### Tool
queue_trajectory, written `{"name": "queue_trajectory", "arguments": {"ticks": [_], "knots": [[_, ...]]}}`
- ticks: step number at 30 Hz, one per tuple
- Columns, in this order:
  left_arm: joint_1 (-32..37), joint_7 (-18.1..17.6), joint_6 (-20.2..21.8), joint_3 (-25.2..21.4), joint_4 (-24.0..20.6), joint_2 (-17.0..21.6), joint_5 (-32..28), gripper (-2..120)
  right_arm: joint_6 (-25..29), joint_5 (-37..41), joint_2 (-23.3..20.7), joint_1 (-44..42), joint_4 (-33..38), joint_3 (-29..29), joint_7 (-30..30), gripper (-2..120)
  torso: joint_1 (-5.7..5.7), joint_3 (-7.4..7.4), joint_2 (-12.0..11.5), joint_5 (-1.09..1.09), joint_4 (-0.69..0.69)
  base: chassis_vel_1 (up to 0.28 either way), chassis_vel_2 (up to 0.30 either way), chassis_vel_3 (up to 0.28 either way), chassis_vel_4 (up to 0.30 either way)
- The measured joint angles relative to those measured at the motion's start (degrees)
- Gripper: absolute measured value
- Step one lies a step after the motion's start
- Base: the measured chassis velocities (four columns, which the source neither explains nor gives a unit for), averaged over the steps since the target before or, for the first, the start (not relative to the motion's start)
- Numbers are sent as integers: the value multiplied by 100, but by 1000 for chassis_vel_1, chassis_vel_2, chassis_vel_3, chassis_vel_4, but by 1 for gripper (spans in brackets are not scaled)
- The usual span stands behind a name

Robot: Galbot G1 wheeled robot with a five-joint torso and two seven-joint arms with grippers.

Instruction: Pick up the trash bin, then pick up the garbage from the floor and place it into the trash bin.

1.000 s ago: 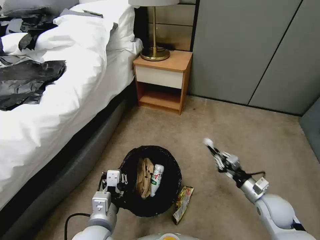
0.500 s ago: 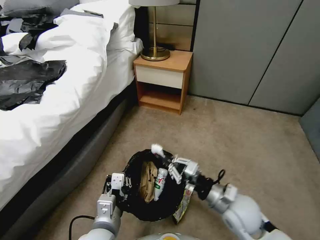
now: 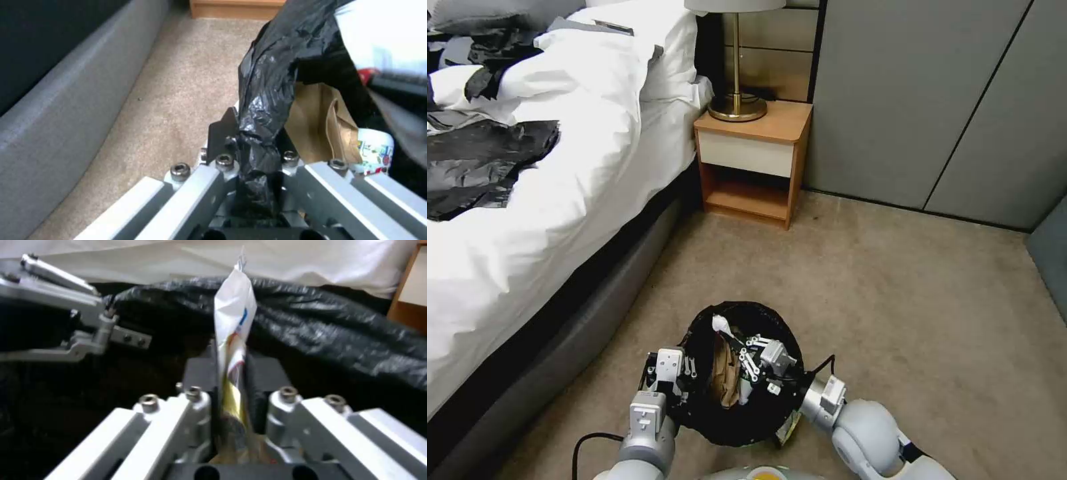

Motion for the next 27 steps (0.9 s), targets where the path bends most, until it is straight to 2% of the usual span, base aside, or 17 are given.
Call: {"name": "queue_trajectory", "arguments": {"ticks": [4,5,8,9,12,13,19,20,23,27], "knots": [[11,2,-3,13,-16,2,12,1,-26,-50,-4,-55,42,-14,6,32,0,0,0,0,0,0,0,0,0],[11,2,-3,13,-16,2,12,1,-26,-50,-4,-55,42,-14,6,32,0,0,0,0,0,0,0,0,0],[16,7,-5,40,-19,0,32,1,-27,-117,-34,-130,89,23,3,46,0,0,0,0,0,0,0,0,0],[16,7,-5,40,-19,0,32,1,-27,-117,-34,-130,89,23,3,46,0,0,0,0,0,0,0,0,0],[18,8,-7,42,-30,1,38,1,-25,-161,-86,-219,191,75,-9,61,0,0,0,0,0,0,0,0,0],[18,8,-7,42,-30,1,38,1,-25,-161,-86,-219,191,75,-9,61,0,0,0,0,0,0,0,0,0],[21,8,-11,36,-38,0,42,1,9,-209,-187,-365,476,198,-28,85,0,0,0,0,0,0,0,0,0],[21,8,-11,36,-38,0,42,1,9,-209,-187,-365,476,198,-28,85,0,0,0,0,0,0,0,0,0],[18,9,-13,14,-38,3,40,1,93,-267,-244,-467,769,372,1,100,0,0,0,1,0,0,0,0,0],[17,11,-16,-17,-38,10,28,1,141,-279,-233,-546,1116,570,177,106,0,0,0,1,1,0,0,0,0]]}}
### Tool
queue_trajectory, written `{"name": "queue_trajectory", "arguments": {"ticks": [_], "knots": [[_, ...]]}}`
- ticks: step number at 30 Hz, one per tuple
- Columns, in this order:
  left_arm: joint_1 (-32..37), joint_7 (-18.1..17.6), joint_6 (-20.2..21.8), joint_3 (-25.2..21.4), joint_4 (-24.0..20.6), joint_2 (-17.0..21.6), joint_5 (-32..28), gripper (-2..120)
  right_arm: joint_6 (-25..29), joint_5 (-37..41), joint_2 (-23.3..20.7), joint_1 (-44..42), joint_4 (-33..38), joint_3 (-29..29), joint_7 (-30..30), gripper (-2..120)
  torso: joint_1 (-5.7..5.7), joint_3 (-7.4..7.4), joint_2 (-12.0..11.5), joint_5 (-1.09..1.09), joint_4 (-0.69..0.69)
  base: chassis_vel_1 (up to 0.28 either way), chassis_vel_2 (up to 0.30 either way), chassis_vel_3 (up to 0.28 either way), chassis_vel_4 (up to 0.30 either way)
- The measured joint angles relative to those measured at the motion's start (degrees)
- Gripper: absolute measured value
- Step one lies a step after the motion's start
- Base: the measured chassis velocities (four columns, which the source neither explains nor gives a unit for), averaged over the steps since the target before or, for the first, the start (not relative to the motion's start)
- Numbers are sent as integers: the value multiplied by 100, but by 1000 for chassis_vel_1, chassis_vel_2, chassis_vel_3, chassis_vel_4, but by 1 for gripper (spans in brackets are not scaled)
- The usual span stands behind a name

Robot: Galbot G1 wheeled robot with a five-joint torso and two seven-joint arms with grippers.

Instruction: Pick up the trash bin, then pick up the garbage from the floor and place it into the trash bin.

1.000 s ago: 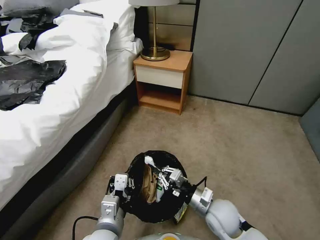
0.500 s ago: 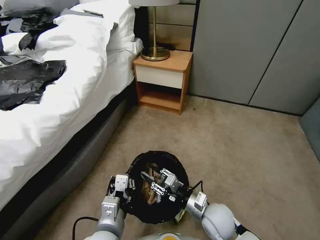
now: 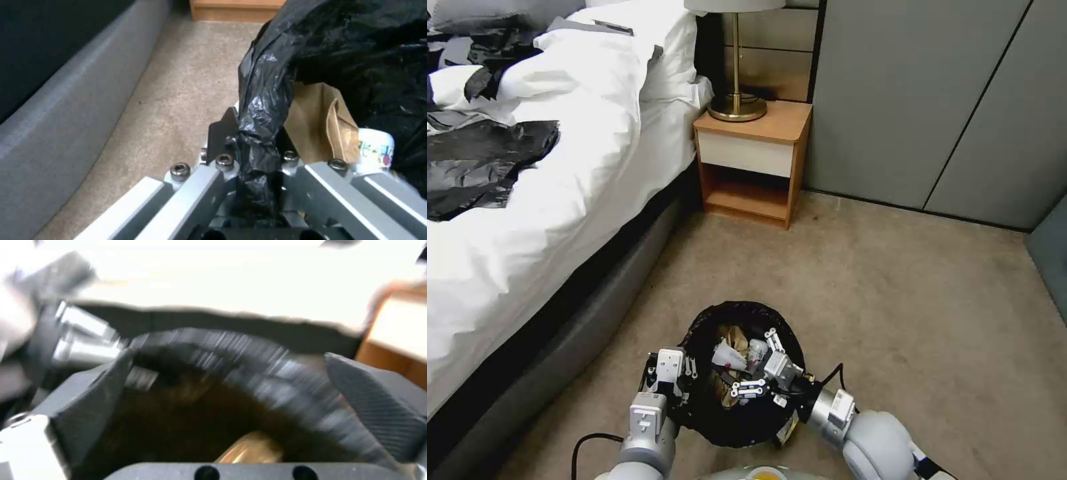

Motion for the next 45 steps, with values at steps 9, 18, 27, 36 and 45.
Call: {"name": "queue_trajectory", "arguments": {"ticks": [9,18,27,36,45], "knots": [[-84,-3,-5,-229,2,90,-150,1,-205,-43,347,-975,1604,1700,1161,115,0,0,1,-2,-1,0,0,0,0],[-158,-26,39,-524,-48,273,-471,1,-235,-115,589,-1981,1311,2906,1831,106,0,0,0,0,-1,0,0,0,0],[-144,-38,53,-536,-69,266,-492,1,-52,59,613,-1963,745,3045,1879,100,0,0,0,0,0,0,0,0,0],[-127,-40,61,-479,-83,199,-457,1,30,95,675,-1903,617,2935,1861,100,0,0,0,-1,-1,0,0,0,0],[-130,-38,61,-460,-80,182,-443,1,-68,100,716,-1853,599,2772,1837,100,0,0,0,-1,-1,0,0,0,0]]}}
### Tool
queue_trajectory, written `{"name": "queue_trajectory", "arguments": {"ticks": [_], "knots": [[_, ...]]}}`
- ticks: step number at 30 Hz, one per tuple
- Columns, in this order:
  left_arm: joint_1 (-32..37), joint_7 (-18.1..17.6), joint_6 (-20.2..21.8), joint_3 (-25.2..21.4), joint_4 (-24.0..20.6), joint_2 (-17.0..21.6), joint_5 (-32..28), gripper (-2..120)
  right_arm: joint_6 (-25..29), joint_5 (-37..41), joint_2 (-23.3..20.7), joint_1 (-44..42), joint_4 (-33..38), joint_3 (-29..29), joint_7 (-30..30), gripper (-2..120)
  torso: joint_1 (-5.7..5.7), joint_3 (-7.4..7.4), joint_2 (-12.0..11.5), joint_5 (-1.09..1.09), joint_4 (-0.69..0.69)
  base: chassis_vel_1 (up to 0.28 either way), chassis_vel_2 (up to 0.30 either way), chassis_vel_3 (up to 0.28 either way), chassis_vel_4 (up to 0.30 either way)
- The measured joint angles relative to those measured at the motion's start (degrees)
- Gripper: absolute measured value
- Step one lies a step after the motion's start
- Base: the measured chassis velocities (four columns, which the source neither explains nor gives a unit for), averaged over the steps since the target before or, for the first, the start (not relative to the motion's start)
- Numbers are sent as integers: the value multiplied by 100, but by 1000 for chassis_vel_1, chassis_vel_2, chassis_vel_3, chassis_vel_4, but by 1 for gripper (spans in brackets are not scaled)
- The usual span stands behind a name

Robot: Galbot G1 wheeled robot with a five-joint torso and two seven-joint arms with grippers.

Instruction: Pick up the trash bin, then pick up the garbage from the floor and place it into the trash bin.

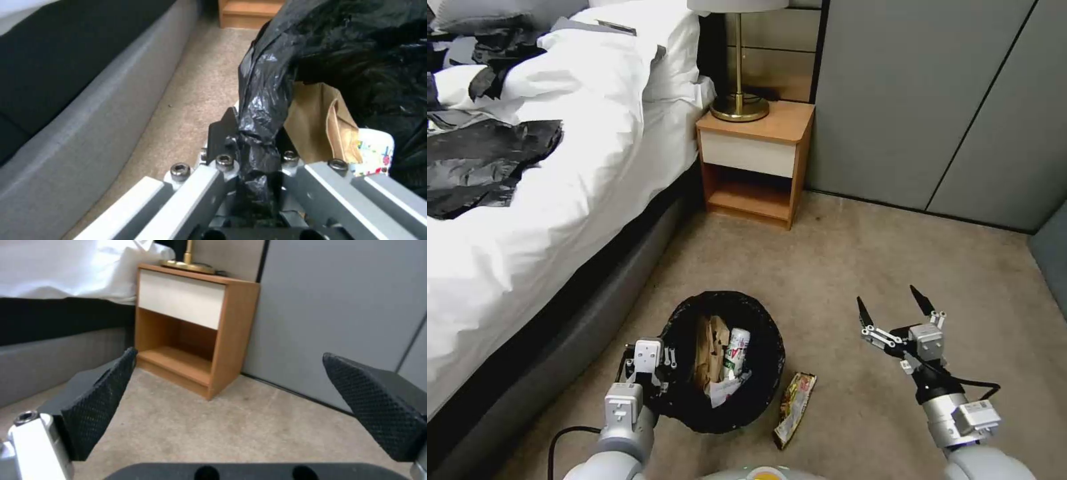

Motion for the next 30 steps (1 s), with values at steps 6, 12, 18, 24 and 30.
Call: {"name": "queue_trajectory", "arguments": {"ticks": [6,12,18,24,30], "knots": [[-9,2,0,-3,0,5,-4,1,-106,7,-46,20,20,-18,-23,100,0,0,0,0,0,62,49,56,57],[-25,2,1,-4,2,6,-11,1,-352,77,-227,35,115,-20,-39,100,0,0,0,0,0,90,91,79,81],[-31,4,3,-6,2,7,-17,1,-404,76,-284,82,134,-66,-83,100,0,0,0,1,1,114,109,115,102],[-37,4,5,-6,3,9,-20,1,-380,112,-267,202,163,-136,-76,100,0,0,0,1,0,126,117,126,122],[2,16,-60,-3,6,24,-28,1,-269,83,-237,284,277,-210,-180,100,0,0,0,0,1,128,131,124,125]]}}
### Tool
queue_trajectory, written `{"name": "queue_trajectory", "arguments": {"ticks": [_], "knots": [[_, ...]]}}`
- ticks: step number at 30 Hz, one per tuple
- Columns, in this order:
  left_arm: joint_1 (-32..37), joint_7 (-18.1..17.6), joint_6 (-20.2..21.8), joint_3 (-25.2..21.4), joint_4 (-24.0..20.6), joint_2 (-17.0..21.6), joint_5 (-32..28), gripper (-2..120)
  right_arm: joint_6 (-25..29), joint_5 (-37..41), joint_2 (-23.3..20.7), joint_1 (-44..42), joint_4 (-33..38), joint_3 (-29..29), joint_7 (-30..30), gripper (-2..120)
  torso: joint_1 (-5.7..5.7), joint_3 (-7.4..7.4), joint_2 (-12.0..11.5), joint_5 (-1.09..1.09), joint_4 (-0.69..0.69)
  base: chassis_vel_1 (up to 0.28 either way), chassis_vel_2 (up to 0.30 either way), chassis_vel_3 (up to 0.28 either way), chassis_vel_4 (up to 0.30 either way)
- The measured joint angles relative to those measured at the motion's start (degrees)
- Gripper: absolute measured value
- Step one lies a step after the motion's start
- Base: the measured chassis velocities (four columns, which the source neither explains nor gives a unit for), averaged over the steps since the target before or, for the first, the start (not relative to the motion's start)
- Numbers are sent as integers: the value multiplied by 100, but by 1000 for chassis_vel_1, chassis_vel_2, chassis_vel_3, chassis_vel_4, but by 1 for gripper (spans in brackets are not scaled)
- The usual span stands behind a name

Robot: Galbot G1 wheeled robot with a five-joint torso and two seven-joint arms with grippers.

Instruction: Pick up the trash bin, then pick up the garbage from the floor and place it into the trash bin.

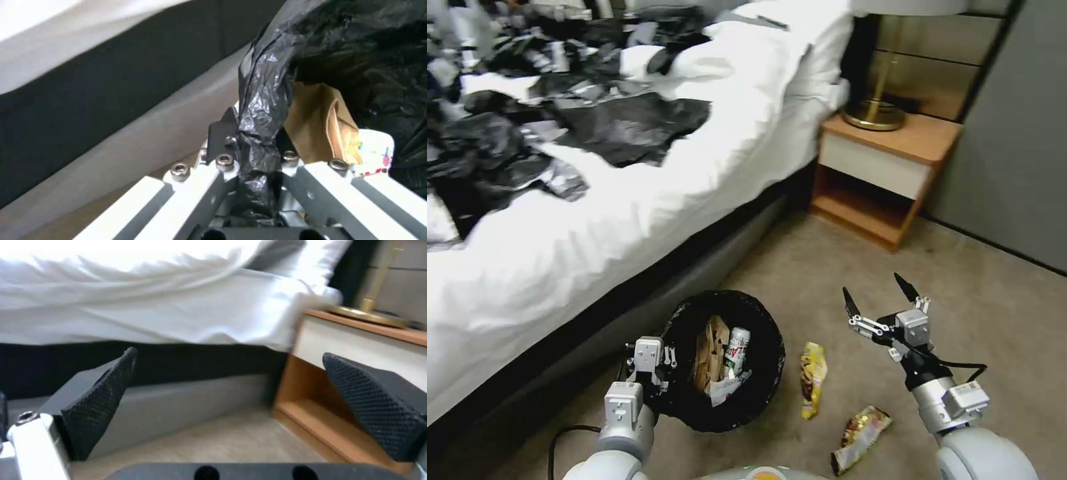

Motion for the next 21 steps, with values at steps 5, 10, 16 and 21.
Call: {"name": "queue_trajectory", "arguments": {"ticks": [5,10,16,21], "knots": [[-4,-2,-24,13,-1,0,0,1,5,-4,0,30,-1,-4,-12,100,0,0,0,0,2,102,98,95,101],[-7,-3,-22,53,0,-11,16,1,5,20,-4,33,-31,14,-11,100,1,0,0,0,-2,15,12,15,18],[-12,-5,-18,52,0,-12,17,1,33,29,10,51,-65,12,-11,100,1,1,0,1,0,51,-34,-55,62],[-15,-6,-18,44,4,-14,14,1,113,30,37,101,-90,-10,-40,100,0,0,0,0,-1,112,-101,-131,116]]}}
